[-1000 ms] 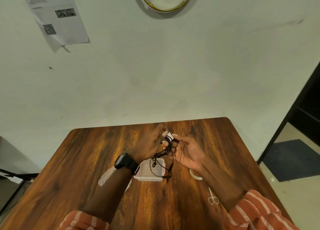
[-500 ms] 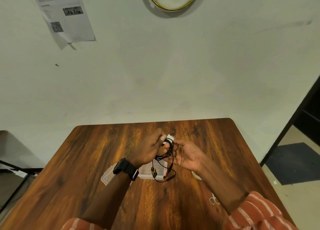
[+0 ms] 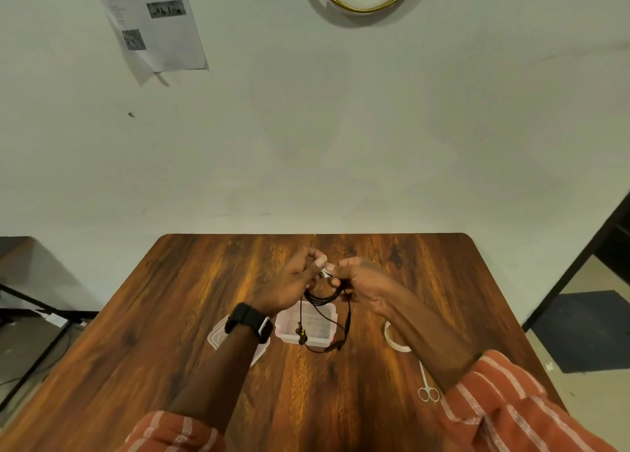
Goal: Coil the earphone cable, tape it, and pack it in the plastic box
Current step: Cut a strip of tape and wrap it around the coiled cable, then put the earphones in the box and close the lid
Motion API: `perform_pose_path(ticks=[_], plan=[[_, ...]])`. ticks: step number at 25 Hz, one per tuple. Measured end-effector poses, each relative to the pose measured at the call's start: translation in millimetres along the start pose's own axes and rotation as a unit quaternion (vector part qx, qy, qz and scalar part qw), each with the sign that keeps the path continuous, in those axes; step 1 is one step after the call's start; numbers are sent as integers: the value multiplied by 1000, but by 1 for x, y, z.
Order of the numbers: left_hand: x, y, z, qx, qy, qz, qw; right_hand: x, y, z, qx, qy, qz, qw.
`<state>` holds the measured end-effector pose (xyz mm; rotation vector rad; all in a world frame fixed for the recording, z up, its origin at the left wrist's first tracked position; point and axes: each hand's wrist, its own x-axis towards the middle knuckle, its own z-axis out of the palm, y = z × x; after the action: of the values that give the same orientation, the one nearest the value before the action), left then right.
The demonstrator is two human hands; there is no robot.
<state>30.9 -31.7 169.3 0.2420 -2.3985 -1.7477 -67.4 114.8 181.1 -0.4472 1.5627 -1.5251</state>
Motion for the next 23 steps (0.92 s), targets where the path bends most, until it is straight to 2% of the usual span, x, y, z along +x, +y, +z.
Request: perform_pose_path(ticks=[4,8,12,15,20,23], plan=[[-4,-30,-12,-166,30,-39,985,20,-9,18,-50,7,-20,999],[1,-48,-17,-208,106,-54,971,53,0,33,-84,29,-32,996],[7,-73,-21,-161,169,-67,970,89,31,41,-101,48,-53,992],[12,-116,-20,-134,170,-93,972,113,76,40,-119,68,-58,989],[19,-177,-17,-35,125,-138,982,144,147,23,-104,116,2,988],[31,-196,-17,64,116,-167,977,162,159,27,-27,200,98,975]])
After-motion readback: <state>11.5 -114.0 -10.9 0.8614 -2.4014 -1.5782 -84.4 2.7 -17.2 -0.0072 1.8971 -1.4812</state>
